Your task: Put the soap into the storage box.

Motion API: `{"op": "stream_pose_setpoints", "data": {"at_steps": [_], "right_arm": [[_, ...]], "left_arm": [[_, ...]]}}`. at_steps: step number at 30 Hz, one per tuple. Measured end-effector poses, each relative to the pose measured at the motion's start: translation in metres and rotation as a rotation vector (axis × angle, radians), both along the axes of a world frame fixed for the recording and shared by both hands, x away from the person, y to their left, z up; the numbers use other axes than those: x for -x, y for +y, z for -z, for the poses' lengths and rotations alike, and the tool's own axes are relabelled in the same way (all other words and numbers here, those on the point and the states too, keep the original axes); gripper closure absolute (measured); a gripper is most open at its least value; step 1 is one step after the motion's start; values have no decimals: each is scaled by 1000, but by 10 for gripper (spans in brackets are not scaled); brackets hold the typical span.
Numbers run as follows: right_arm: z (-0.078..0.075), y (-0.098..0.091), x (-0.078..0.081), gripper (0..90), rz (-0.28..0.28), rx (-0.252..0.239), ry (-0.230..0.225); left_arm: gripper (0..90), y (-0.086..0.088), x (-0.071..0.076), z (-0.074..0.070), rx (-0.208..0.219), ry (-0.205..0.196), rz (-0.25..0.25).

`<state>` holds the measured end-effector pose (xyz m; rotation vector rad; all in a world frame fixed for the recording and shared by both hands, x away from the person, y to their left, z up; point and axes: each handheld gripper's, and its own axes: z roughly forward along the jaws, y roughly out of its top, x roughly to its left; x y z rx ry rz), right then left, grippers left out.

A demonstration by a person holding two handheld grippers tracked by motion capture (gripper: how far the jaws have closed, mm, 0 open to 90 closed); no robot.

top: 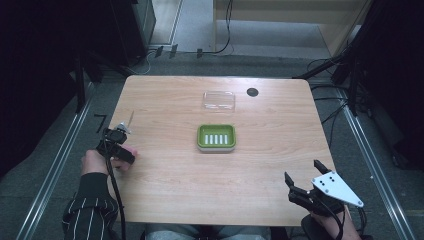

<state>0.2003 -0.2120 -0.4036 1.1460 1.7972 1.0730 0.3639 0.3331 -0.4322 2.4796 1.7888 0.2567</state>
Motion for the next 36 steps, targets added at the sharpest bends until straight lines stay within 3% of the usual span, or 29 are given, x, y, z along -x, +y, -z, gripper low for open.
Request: {"op": "stream_pose_setpoints", "data": {"at_steps": [16, 21, 36], "right_arm": [[0, 0, 0, 135, 2, -3, 4], [0, 0, 0, 135, 0, 0, 3], [0, 0, 0, 135, 0, -2, 0]], "left_arm": [[379, -28, -4, -6, 14, 22, 122], [379, -32, -5, -6, 48, 36, 149], [380, -45, -9, -13, 67, 38, 210]]}}
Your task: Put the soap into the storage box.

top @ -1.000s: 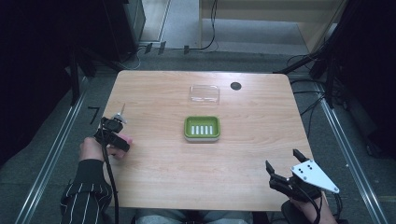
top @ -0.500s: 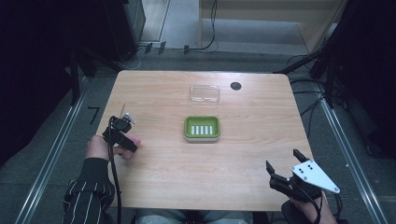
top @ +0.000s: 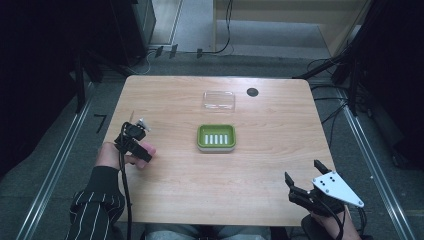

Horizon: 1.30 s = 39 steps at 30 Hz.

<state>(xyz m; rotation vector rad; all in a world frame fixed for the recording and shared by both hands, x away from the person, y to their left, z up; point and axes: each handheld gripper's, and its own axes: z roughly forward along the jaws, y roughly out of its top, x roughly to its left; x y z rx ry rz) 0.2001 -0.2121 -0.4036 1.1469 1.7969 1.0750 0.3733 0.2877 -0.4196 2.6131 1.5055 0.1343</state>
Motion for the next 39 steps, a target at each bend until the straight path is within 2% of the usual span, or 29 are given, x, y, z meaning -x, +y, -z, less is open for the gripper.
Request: {"op": "stream_pose_setpoints", "data": {"at_steps": [8, 14, 22, 28, 30, 39], "right_arm": [[0, 0, 0, 135, 2, -7, -2], [0, 0, 0, 135, 4, -7, -1], [0, -1, 2, 135, -2, -11, -4], [0, -2, 2, 135, 2, -10, -3], [0, -2, 2, 135, 4, -8, -3], [0, -2, 3, 135, 7, -10, -2]], "left_arm": [[380, -11, -3, -2, -4, 3, 47], [380, -22, -6, 0, -29, 18, 90], [380, -34, -11, -1, -17, 21, 137], [380, -40, -15, -4, -8, 6, 157], [381, -42, -18, -6, -6, 14, 174], [381, -50, -24, -10, 4, 10, 196]]}}
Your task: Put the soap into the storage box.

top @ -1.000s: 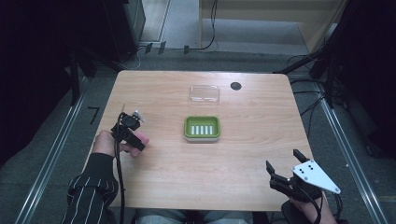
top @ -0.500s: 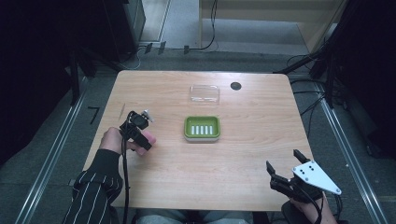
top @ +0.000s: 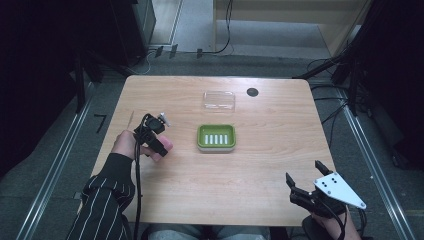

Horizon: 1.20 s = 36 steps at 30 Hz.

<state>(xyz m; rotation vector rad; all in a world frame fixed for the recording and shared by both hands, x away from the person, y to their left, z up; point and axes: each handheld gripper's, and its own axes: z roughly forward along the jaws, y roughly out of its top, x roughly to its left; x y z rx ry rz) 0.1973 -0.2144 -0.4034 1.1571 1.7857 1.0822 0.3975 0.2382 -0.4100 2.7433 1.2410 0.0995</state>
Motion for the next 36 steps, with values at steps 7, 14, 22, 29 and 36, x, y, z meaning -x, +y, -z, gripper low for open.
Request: {"op": "stream_pose_setpoints", "data": {"at_steps": [7, 14, 22, 29, 36], "right_arm": [[0, 0, 0, 135, 0, 3, -2], [0, 0, 0, 135, 0, 5, 1], [0, -1, 0, 135, -6, 3, 0], [1, -3, 2, 135, -2, 5, 2], [1, -5, 5, 135, 13, 12, 11]], "left_arm": [[381, -12, -3, -1, -4, -1, 29], [381, -17, -8, -9, 11, -11, 49], [381, -20, -12, -17, 27, -21, 77], [381, -25, -15, -21, 31, -37, 91], [382, -32, -20, -26, 33, -38, 114]]}}
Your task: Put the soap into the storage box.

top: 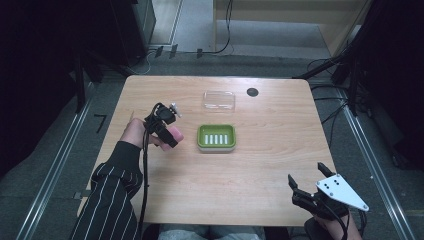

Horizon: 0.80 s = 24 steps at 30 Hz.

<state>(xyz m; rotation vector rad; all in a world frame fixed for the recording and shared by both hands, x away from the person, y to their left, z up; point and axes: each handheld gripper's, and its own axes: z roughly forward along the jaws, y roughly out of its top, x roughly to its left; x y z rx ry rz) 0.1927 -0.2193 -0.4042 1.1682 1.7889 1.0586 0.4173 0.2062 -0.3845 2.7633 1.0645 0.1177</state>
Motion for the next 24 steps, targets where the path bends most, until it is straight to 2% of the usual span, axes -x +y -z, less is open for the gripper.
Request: {"op": "stream_pose_setpoints", "data": {"at_steps": [3, 5, 24], "right_arm": [[0, -2, 3, 135, 12, -4, -7], [0, -4, 4, 135, 12, -6, -6], [0, -13, 12, 135, 35, -9, 21]], "left_arm": [[382, -4, -3, -3, -3, 3, 17], [382, -7, -3, -4, 0, -8, 24], [382, -28, -15, -10, -14, -15, 102]]}}
